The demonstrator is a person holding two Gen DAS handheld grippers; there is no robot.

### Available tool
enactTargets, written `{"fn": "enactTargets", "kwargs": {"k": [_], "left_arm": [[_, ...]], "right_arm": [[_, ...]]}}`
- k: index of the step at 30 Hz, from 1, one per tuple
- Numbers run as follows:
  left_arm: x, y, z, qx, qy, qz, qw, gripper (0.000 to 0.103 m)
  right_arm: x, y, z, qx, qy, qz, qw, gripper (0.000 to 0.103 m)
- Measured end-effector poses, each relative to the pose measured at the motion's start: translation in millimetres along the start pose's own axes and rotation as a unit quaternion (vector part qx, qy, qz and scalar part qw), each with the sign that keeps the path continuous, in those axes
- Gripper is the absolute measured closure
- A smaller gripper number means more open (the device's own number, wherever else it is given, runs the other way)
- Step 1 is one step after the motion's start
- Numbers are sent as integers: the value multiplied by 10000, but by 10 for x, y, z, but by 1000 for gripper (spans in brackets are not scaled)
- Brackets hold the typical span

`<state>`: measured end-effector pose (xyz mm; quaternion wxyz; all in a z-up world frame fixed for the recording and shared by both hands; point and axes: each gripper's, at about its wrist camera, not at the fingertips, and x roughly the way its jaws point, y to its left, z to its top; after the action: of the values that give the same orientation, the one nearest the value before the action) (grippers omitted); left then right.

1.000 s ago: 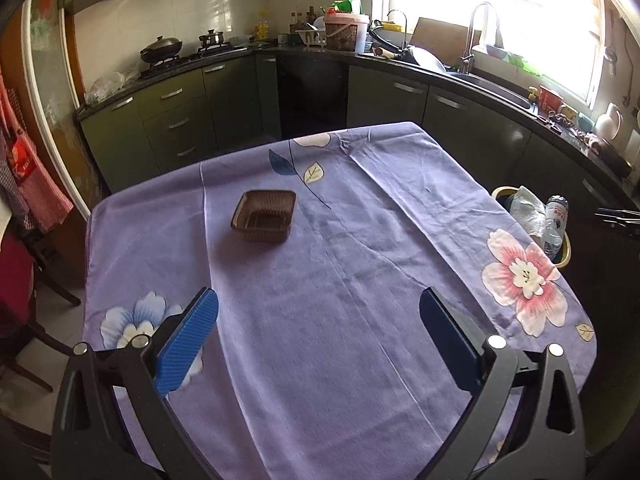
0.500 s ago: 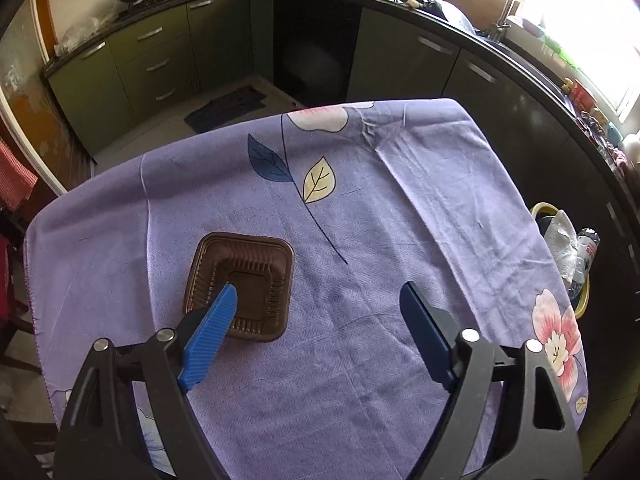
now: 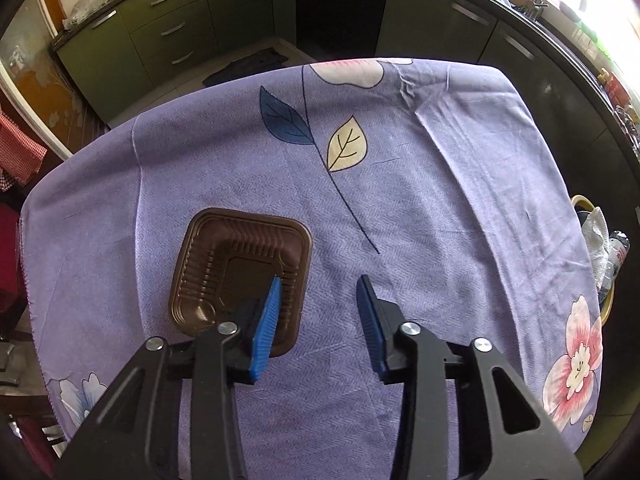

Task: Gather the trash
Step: 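Grasp the rim of the brown plastic tray with the left gripper, then carry the brown tray over the bin and open the left gripper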

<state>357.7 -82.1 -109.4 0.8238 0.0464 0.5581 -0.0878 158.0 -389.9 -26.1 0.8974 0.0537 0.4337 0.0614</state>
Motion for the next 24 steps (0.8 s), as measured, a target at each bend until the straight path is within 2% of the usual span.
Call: {"fn": "enactTargets", "kwargs": {"k": [1,3,6,8,17,24], "left_arm": [[8,6,-6,-9,18,22,10000,69],[23,15,-15,23,40,79,10000,81],[31,22,-52,50,60,107,9999,92],[18,39,-74,50,33,134,9999,96],[-291,-17,-291,257,-335,143,9990,98],[-670,-281,-440,645,-620,-145,9959,98]], "right_arm": [[2,3,-1,0,-1,4,10000,38],[6,6,-3,5,-5,12,10000,38],[5,25,-5,-5,-5,21,10000,38],[3,42,1,-15,-11,24,10000,38],[-52,156,1,-168,-65,29,9998,38],[-119,167,-61,-153,-112,17,9998,38]]}}
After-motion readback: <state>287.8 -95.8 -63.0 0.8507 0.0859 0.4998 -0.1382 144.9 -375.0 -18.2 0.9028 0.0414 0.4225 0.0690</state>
